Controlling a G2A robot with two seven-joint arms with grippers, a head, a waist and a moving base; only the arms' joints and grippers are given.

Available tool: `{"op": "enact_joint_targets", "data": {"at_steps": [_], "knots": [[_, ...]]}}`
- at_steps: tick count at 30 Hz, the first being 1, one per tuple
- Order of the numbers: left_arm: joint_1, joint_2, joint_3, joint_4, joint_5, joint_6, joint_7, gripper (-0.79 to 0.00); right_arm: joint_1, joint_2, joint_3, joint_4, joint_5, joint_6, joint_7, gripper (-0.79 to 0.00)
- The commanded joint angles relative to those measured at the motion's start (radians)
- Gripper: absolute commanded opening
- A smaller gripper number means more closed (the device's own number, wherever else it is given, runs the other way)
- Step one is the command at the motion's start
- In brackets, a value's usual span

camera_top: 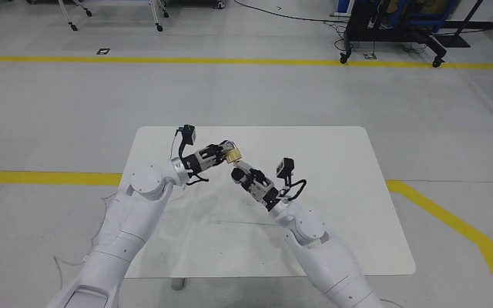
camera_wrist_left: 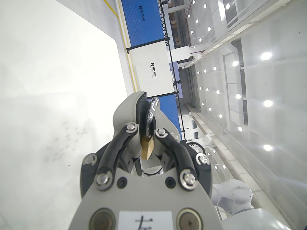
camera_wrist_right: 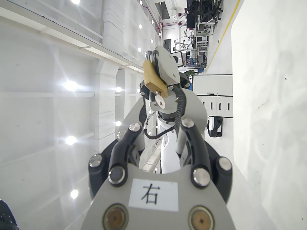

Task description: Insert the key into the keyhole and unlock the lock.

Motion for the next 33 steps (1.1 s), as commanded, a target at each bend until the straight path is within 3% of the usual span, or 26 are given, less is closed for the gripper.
{"op": "enact_joint_targets", "data": {"at_steps": [1, 9, 14, 18, 22, 29, 33], "knots": [[0.002, 0.0, -0.002, -0.003, 0.002, -0.001, -0.001, -0.785, 0.007, -0.002, -0.002, 0.008, 0.01, 0.002, -0.003, -0.785], [0.009, 0.001, -0.005, -0.016, 0.014, -0.014, -0.007, -0.785, 0.011, -0.004, 0.005, 0.02, 0.074, 0.019, 0.04, -0.785], [0.018, 0.003, -0.009, -0.033, 0.033, -0.071, -0.012, -0.785, 0.021, -0.002, 0.035, 0.044, 0.233, 0.091, 0.176, -0.785], [0.048, 0.008, -0.025, -0.07, 0.104, -0.202, 0.042, -0.785, 0.03, 0.002, 0.058, 0.072, 0.321, 0.134, 0.297, -0.785], [0.078, 0.012, -0.032, -0.102, 0.147, -0.273, 0.079, -0.785, 0.044, 0.006, 0.073, 0.11, 0.409, 0.194, 0.425, -0.785], [0.11, 0.015, -0.033, -0.141, 0.239, -0.322, 0.138, -0.785, 0.087, 0.008, 0.077, 0.186, 0.473, 0.27, 0.535, -0.785], [0.117, 0.015, -0.034, -0.145, 0.224, -0.31, 0.142, -0.785, 0.099, 0.007, 0.078, 0.208, 0.477, 0.253, 0.543, -0.785]]}}
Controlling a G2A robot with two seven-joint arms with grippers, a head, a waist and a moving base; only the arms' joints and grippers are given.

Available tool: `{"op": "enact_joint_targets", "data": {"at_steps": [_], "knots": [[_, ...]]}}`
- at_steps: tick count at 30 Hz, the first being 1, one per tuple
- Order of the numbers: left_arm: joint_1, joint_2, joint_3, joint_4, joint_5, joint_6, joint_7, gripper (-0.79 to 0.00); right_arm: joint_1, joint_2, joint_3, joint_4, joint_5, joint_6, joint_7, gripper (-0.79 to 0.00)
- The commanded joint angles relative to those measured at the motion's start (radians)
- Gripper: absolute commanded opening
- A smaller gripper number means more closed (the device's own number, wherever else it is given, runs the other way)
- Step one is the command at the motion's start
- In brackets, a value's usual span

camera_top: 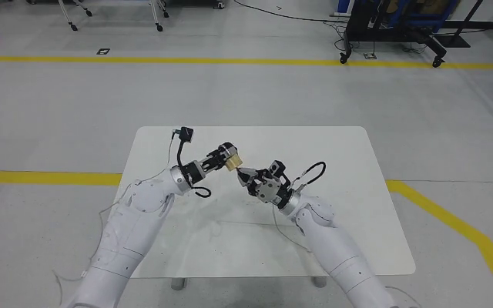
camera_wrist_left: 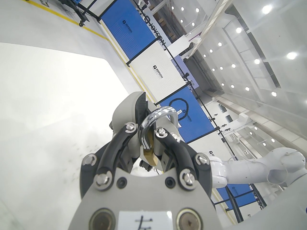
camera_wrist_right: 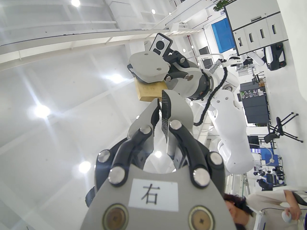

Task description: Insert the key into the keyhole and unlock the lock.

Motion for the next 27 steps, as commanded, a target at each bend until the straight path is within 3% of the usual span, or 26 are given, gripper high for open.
{"op": "enact_joint_targets", "data": {"at_steps": [1, 2, 3, 5, 8, 10, 12, 14, 15, 17, 20, 27], "knots": [[0.0, -0.001, -0.002, 0.003, -0.031, 0.018, -0.004, -0.785, 0.001, 0.001, 0.002, 0.0, -0.014, -0.026, -0.001, -0.763], [-0.002, -0.001, -0.004, 0.006, -0.053, 0.03, -0.01, -0.785, -0.002, 0.002, 0.004, -0.004, -0.033, -0.052, -0.008, -0.548], [-0.005, -0.001, -0.007, 0.011, -0.072, 0.044, -0.018, -0.785, -0.008, 0.003, 0.007, -0.012, -0.052, -0.079, -0.019, -0.471], [-0.014, -0.002, -0.008, 0.025, -0.12, 0.092, -0.043, -0.785, -0.024, 0.007, 0.014, -0.034, -0.088, -0.124, -0.039, -0.394], [-0.037, -0.002, -0.011, 0.049, -0.166, 0.161, -0.085, -0.785, -0.063, 0.018, 0.044, -0.086, -0.173, -0.211, -0.086, -0.102], [-0.05, -0.003, -0.006, 0.061, -0.173, 0.196, -0.108, -0.785, -0.102, 0.027, 0.072, -0.134, -0.233, -0.267, -0.12, -0.015], [-0.069, -0.003, 0.008, 0.076, -0.145, 0.243, -0.129, -0.785, -0.153, 0.039, 0.114, -0.191, -0.315, -0.336, -0.169, 0.0], [-0.084, -0.005, 0.034, 0.088, -0.101, 0.288, -0.152, -0.785, -0.219, 0.051, 0.159, -0.264, -0.412, -0.409, -0.238, -0.108], [-0.098, -0.006, 0.048, 0.096, -0.073, 0.319, -0.164, -0.785, -0.257, 0.056, 0.181, -0.302, -0.447, -0.44, -0.263, -0.117], [-0.121, -0.009, 0.092, 0.112, -0.003, 0.375, -0.205, -0.785, -0.331, 0.065, 0.232, -0.371, -0.497, -0.495, -0.306, 0.0], [-0.154, -0.018, 0.166, 0.127, 0.13, 0.416, -0.217, -0.785, -0.408, 0.073, 0.284, -0.441, -0.53, -0.541, -0.361, 0.0], [-0.207, -0.044, 0.305, 0.169, 0.322, 0.437, -0.256, -0.785, -0.408, 0.073, 0.284, -0.441, -0.53, -0.541, -0.361, 0.0]]}}
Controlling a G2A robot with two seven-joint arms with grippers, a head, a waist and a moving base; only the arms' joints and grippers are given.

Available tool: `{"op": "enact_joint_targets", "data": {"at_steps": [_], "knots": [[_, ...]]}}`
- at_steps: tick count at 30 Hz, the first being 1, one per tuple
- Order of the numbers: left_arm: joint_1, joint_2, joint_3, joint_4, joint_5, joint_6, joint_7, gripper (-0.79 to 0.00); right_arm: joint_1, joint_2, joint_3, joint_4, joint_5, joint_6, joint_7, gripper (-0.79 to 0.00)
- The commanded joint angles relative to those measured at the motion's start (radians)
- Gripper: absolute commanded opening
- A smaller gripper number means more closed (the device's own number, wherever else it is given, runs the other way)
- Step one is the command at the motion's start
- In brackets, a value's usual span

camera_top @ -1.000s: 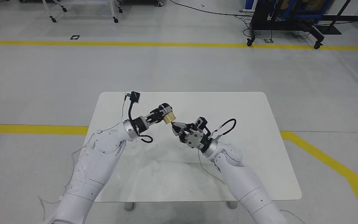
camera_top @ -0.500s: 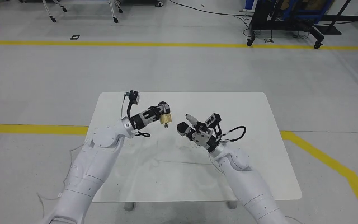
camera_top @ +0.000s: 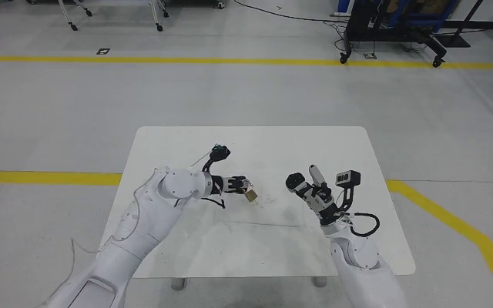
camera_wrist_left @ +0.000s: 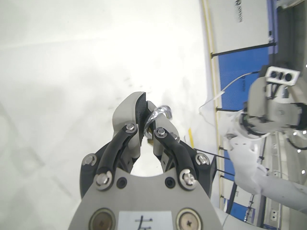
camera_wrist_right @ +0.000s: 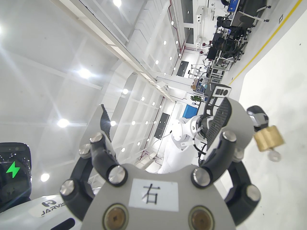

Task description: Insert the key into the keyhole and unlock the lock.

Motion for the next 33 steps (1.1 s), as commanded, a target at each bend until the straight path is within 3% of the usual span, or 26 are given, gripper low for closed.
{"op": "enact_joint_targets", "data": {"at_steps": [1, 6, 9, 11, 18, 25, 29, 33], "knots": [[-0.014, -0.006, 0.024, 0.017, 0.026, 0.0, -0.008, -0.785, 0.0, 0.0, 0.0, 0.0, 0.0, 0.0, 0.0, 0.0], [-0.029, -0.016, 0.038, 0.045, 0.038, -0.006, 0.027, -0.773, 0.0, 0.0, 0.0, 0.0, 0.0, 0.0, 0.0, 0.0], [-0.035, -0.019, 0.037, 0.058, 0.039, -0.007, 0.031, -0.443, 0.0, 0.0, 0.0, 0.0, 0.0, 0.0, 0.0, 0.0], [-0.037, -0.019, 0.038, 0.061, 0.047, -0.007, 0.032, 0.0, 0.0, 0.0, 0.0, 0.0, 0.0, 0.0, 0.0, 0.0], [-0.043, -0.016, 0.024, 0.065, 0.024, -0.032, -0.025, 0.0, 0.0, 0.0, 0.0, 0.0, 0.0, 0.0, 0.0, 0.0], [-0.031, 0.007, -0.068, 0.049, -0.067, -0.094, -0.053, 0.0, 0.0, 0.0, 0.0, 0.0, 0.0, 0.0, 0.0, 0.0], [0.01, 0.027, -0.137, -0.005, -0.038, -0.154, 0.072, 0.0, 0.0, 0.0, 0.0, 0.0, 0.0, 0.0, 0.0, 0.0], [0.105, 0.05, -0.216, -0.128, 0.019, -0.318, 0.257, 0.0, -0.003, -0.002, 0.026, 0.002, -0.041, -0.067, -0.107, 0.0]]}}
